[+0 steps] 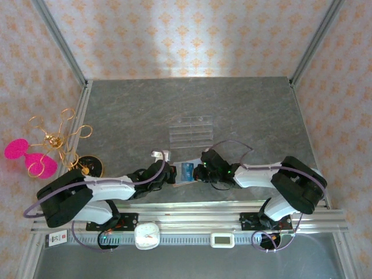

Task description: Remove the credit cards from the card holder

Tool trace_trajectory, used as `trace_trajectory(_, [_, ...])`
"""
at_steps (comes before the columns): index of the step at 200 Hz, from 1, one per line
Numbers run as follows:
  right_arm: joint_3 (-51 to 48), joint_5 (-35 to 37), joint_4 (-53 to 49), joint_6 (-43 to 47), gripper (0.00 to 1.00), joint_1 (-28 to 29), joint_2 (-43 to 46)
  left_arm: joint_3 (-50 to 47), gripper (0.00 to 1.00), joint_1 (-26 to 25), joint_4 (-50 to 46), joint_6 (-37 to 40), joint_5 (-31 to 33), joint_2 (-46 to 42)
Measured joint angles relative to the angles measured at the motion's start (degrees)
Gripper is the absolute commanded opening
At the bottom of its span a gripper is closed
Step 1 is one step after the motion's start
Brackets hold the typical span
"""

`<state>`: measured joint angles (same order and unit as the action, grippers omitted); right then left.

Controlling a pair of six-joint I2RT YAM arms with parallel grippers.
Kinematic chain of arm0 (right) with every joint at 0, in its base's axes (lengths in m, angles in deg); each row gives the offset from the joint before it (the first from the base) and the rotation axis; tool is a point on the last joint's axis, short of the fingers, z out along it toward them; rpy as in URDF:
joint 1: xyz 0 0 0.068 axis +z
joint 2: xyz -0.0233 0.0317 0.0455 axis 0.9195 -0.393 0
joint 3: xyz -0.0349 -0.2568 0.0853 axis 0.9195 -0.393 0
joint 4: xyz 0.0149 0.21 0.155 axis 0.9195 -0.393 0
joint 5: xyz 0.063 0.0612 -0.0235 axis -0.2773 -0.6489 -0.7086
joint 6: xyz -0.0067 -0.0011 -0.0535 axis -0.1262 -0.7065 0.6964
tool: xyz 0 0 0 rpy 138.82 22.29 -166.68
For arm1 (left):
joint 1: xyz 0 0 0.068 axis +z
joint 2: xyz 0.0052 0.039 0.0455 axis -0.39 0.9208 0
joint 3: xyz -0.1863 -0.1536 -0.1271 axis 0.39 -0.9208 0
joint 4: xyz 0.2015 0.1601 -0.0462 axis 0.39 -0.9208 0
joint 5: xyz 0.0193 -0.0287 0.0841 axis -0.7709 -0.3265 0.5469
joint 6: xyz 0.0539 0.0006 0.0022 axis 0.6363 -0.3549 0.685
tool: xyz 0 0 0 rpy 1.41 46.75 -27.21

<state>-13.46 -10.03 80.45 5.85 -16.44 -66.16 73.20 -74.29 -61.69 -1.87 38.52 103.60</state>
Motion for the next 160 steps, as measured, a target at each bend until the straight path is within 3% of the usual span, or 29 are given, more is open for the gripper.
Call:
trace_trajectory(63, [0.0, 0.0, 0.0, 0.0, 0.0, 0.0, 0.0, 1.7, 0.0, -3.1, 1.9, 0.0, -1.1, 5.9])
trace_trajectory(88, [0.0, 0.0, 0.0, 0.1, 0.17, 0.0, 0.0, 3.4, 0.0, -3.1, 2.7, 0.0, -0.4, 9.0])
trace_trajectory(116, [0.0, -0.2, 1.1, 0.2, 0.29, -0.3, 0.3, 4.6, 0.0, -3.1, 4.0, 0.0, 0.0, 11.2])
trace_trajectory(160, [0.0, -1.7, 2.0, 0.0, 0.31, -2.8, 0.2, 4.6, 0.0, -2.9, 4.1, 0.0, -0.2, 11.2])
